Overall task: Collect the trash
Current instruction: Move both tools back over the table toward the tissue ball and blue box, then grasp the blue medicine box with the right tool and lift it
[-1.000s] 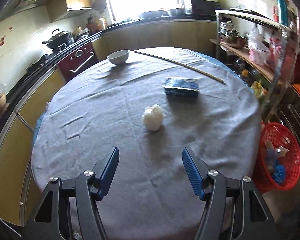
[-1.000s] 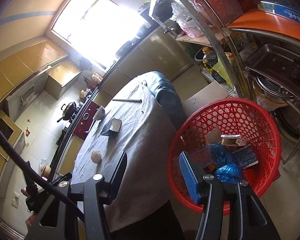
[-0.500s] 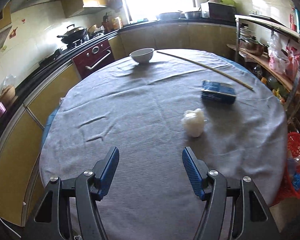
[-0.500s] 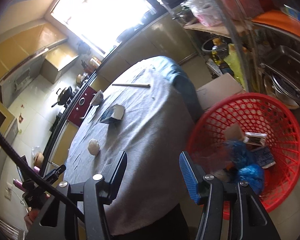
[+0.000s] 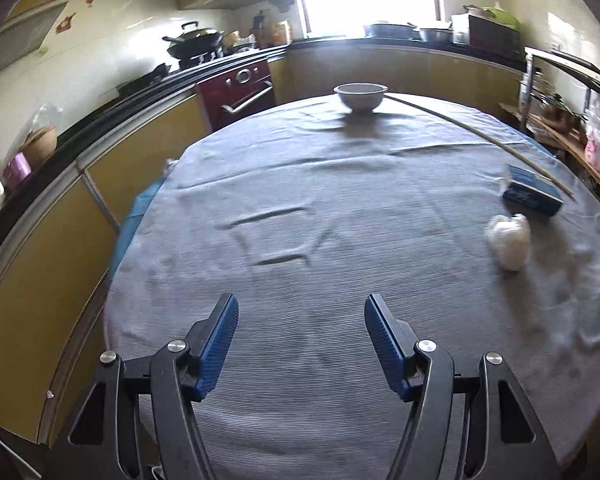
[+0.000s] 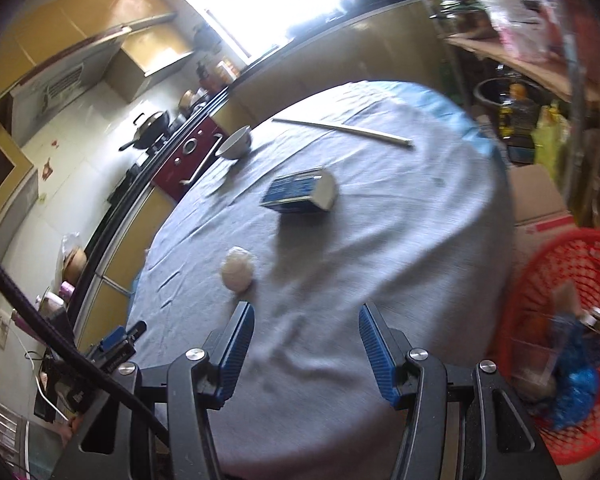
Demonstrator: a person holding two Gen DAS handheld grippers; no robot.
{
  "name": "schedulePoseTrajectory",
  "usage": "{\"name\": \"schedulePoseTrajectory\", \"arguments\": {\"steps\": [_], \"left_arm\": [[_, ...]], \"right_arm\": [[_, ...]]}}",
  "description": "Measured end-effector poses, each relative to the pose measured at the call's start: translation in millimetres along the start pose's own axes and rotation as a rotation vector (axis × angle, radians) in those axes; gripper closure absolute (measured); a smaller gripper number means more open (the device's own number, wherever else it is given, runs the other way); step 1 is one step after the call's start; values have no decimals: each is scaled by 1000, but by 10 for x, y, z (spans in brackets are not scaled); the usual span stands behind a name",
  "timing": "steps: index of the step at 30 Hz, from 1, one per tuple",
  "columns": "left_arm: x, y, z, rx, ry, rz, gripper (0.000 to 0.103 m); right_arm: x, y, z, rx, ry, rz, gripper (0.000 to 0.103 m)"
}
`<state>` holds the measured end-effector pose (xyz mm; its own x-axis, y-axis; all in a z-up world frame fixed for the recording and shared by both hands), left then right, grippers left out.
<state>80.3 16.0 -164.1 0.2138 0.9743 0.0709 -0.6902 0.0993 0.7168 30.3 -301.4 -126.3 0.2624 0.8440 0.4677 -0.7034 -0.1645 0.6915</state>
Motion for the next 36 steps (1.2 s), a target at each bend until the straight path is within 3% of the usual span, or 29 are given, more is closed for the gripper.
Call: {"name": "schedulePoseTrajectory", "arguments": {"steps": [8, 21, 28, 36], "left_arm": [[167, -171, -19, 35, 33, -20, 37], [-540, -367, 275, 62, -91, -131, 36], [-768, -514, 343, 97, -121, -156, 37], [-858, -637, 352, 127, -120, -153, 37]], "right_arm": [[459, -548, 502, 26, 134, 13, 45], [481, -1658, 1444, 113, 188, 58, 42], [405, -2073, 1440, 256, 159, 151, 42], [566, -1849, 1102, 302, 285, 199, 35]]}}
Point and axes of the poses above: each gripper's, at about its wrist camera, not at the fingertips, and y roughly against the way its jaws point, x to its left, z to its top, the point moved 8 cm from there along -y, roughly the way its jaws point, and after that the axes turned 6 degrees about -z, right-handed, at the moved point
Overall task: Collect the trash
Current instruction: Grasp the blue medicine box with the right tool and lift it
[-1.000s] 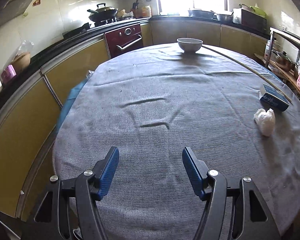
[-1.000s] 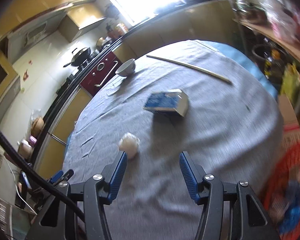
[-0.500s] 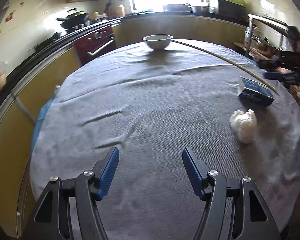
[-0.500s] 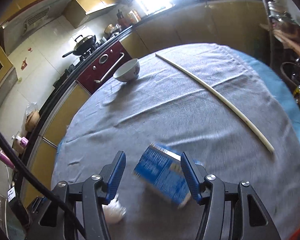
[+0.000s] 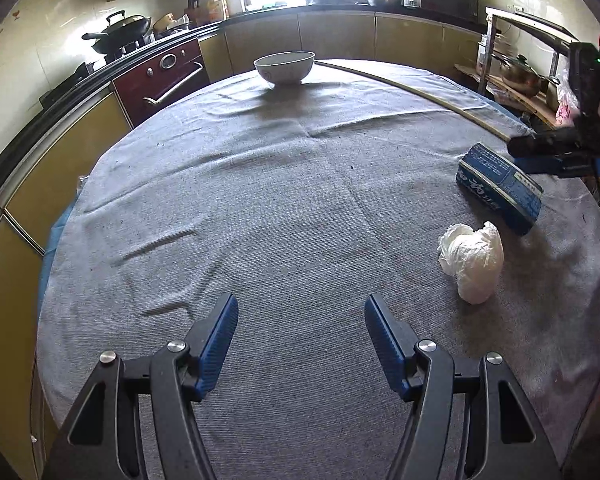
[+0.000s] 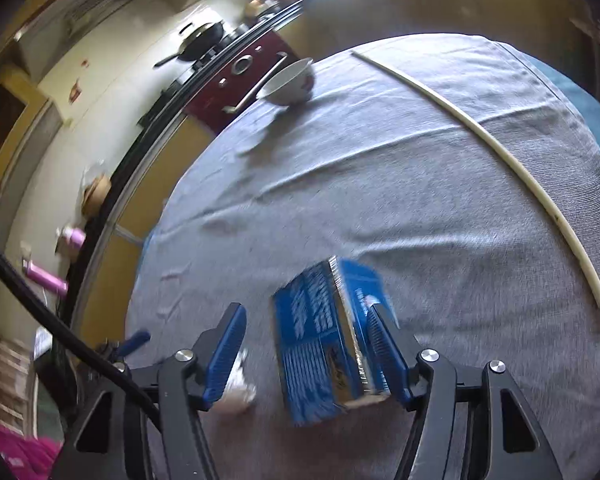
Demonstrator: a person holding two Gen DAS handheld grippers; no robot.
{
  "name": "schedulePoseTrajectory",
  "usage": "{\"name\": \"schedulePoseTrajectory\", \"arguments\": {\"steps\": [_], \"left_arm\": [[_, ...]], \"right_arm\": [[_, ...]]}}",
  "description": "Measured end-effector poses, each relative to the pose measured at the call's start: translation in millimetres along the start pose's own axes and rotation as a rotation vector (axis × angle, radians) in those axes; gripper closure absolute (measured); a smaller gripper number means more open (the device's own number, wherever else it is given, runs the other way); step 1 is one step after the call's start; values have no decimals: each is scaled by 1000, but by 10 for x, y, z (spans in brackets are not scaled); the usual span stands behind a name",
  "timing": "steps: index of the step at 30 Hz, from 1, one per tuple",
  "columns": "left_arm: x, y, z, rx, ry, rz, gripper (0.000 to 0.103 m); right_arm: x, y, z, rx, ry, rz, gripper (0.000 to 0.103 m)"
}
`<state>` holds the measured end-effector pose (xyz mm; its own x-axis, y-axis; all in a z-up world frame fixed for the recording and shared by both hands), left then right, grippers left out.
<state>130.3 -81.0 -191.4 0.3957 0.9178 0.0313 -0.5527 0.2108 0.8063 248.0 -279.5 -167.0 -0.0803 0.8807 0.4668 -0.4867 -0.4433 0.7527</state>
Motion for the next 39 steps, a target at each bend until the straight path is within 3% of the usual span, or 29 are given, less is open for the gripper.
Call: {"name": "schedulePoseTrajectory", "arguments": {"steps": [7, 14, 20, 24, 30, 33, 37, 39], "left_arm": [[-124, 37, 16, -4, -30, 3, 36], [-163, 80, 12, -9, -38, 5, 36], [-183, 74, -8, -5, -44, 0, 36], [-153, 69, -25, -1, -31, -5, 36], [-158, 35, -60, 12, -15, -28, 36], [-156, 34, -66, 14, -16, -28, 36], [-151, 34, -63, 17, -4, -36, 36], [-159, 39, -63, 19, -1, -44, 36]], "right_arm": [[133, -134, -220, 23, 138, -169, 35], [217, -264, -210, 15, 136, -264, 35], [266, -372, -186, 21, 157, -331, 26], [259, -399, -165, 27, 160, -320, 22], [63, -391, -139, 27, -15, -203, 17], [71, -379, -159, 24, -22, -201, 20], [220, -371, -200, 14, 10, -178, 58], [294, -367, -205, -14, 66, -222, 59]]}}
Point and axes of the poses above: each gripper's, at about its wrist camera, not at the fingertips, and y roughly against the way its jaws point, x to its left, z to its top, the point moved 8 cm from there along -y, roughly the way its jaws point, and after that the axes turned 6 degrees about -z, right-handed, at the moved point
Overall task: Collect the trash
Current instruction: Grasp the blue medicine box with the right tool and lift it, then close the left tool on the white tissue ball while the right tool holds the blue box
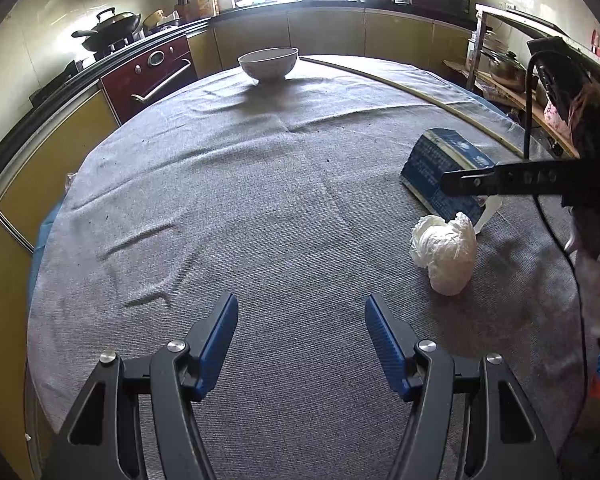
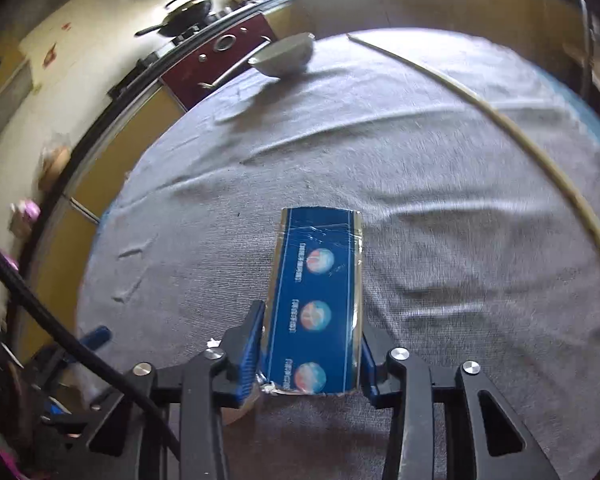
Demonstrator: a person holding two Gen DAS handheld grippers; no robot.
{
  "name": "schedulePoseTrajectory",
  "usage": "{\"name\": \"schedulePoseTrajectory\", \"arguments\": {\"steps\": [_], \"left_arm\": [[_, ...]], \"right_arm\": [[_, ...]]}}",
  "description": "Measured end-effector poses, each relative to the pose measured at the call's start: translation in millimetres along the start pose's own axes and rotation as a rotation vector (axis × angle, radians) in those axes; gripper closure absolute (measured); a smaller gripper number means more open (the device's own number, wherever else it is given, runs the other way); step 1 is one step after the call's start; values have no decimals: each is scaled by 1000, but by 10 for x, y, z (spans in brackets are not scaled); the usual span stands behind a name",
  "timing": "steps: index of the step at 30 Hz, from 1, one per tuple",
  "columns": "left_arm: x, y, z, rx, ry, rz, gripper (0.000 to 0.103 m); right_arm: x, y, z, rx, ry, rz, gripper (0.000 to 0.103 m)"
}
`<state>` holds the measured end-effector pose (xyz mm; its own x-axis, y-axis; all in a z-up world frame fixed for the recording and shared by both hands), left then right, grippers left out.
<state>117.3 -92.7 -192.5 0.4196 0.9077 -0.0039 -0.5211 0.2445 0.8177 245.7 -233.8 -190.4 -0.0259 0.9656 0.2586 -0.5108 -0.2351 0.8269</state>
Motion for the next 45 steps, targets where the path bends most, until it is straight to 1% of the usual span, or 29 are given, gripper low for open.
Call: {"name": "schedulePoseTrajectory", "arguments": {"steps": [2, 6, 8, 10, 13, 14, 16, 18, 22, 25, 29, 32, 35, 38, 39, 40, 41, 42, 43, 45], "left_arm": [[-14, 2, 6, 2, 0, -4, 36], [-105, -15, 69, -2, -6, -28, 36], [-214, -67, 148, -3, -9, -63, 36], [-337, -146, 218, 9, -12, -107, 33], [-538, -266, 327, 22, -14, -155, 30], [-585, -280, 369, 13, -11, -168, 26], [-673, -306, 431, 9, -5, -197, 23], [-735, -323, 447, 34, 4, -222, 23], [-734, -221, 440, 22, 19, -220, 23], [-773, -185, 389, 36, 39, -261, 23], [-837, -269, 336, 63, -2, -215, 23], [-809, -353, 273, 82, 1, -189, 23], [-761, -399, 266, 65, 7, -167, 23], [-746, -432, 319, 38, 11, -164, 23], [-739, -451, 334, 34, 11, -154, 26], [-738, -465, 343, 35, 10, -149, 37], [-741, -489, 343, 42, 11, -152, 45], [-738, -514, 331, 53, 16, -154, 57], [-724, -541, 316, 65, 24, -148, 63], [-691, -545, 302, 60, 42, -144, 65]], "right_arm": [[34, 12, -4, -20, 15, -13, 60], [-52, 154, 41, -90, -17, -18, 61], [-154, 279, 40, -136, -41, -40, 61], [-265, 371, 10, -158, -66, -61, 61], [-408, 506, -125, -177, -96, -80, 61], [-445, 549, -185, -180, -102, -84, 61], [-520, 636, -300, -188, -117, -87, 61], [-596, 727, -413, -200, -138, -83, 61], [-727, 830, -600, -206, -183, -68, 61], [-789, 874, -703, -210, -195, -64, 61], [-848, 915, -792, -214, -223, -45, 61], [-858, 1004, -841, -228, -223, -38, 61], [-877, 1108, -911, -243, -222, -39, 61], [-903, 1166, -1006, -244, -234, -24, 61], [-907, 1179, -1038, -244, -238, -21, 61], [-906, 1192, -1070, -243, -240, -17, 61], [-907, 1212, -1104, -245, -243, -14, 61], [-910, 1232, -1127, -246, -244, -12, 61], [-908, 1257, -1150, -248, -245, -10, 61], [-912, 1313, -1186, -256, -248, -9, 61]]}}
Point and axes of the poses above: each gripper's, at about its wrist camera, not at the fingertips, and y roughly against the way its jaws point, x to its left, z to its top, the point moved 8 cm from there along -y, roughly the way its jaws point, and after that the axes turned 6 degrees about -z, right-handed, at the moved point
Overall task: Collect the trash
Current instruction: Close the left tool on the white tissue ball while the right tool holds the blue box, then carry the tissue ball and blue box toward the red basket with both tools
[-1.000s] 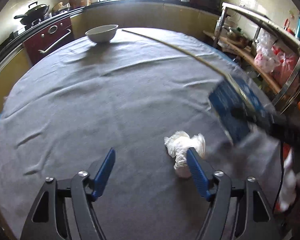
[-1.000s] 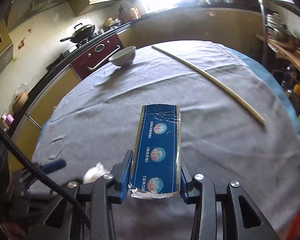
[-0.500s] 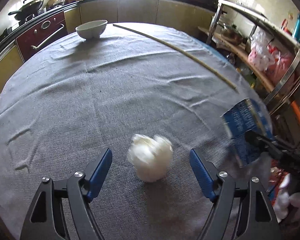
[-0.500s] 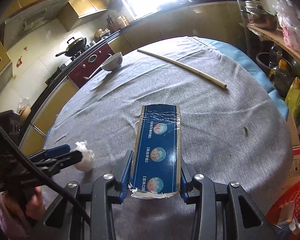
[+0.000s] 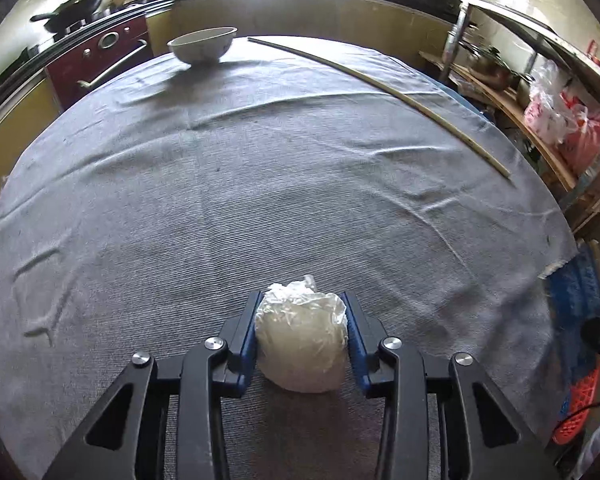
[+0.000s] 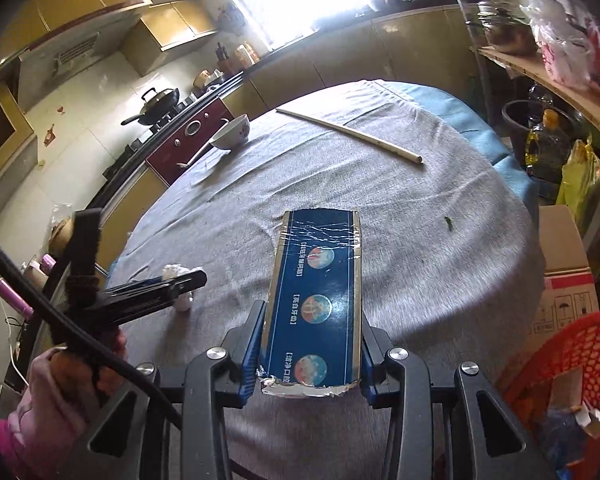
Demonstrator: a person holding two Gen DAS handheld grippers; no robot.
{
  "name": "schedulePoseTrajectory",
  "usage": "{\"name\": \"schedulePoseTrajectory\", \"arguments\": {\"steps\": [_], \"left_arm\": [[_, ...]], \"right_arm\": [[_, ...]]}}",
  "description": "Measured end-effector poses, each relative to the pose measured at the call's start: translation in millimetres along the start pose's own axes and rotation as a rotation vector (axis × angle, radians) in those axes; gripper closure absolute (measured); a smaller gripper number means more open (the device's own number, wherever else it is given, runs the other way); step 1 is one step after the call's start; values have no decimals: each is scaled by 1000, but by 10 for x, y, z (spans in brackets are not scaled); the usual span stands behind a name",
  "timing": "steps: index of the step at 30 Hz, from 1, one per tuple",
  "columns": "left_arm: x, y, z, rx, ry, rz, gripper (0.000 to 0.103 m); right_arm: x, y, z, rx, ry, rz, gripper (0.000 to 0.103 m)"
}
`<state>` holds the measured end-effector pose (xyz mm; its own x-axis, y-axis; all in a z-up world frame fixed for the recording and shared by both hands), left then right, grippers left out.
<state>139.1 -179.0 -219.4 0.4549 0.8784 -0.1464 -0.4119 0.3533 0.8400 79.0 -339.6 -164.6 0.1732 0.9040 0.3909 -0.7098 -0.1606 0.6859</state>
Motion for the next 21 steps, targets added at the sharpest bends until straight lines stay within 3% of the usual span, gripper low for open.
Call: {"name": "schedulePoseTrajectory", "arguments": {"steps": [9, 21], "left_arm": [[-84, 367, -40, -54, -3, 7, 67], [-879, 1122, -38, -189, -203, 138, 67]], "right_arm": [[-66, 369, -74, -53, -16, 6, 61], [-146, 905, -213, -133, -17, 18, 61]]}}
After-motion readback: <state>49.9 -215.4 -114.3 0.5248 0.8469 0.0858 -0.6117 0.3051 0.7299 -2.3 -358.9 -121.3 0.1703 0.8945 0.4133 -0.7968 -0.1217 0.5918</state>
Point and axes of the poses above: each gripper's, at about its wrist camera, not at the fingertips, and y roughly against the way its jaws point, x to its left, z to its top, the point moved 8 cm from there along -y, roughly the way its jaws point, and after that the axes turned 6 degrees about -z, right-handed, at the moved point
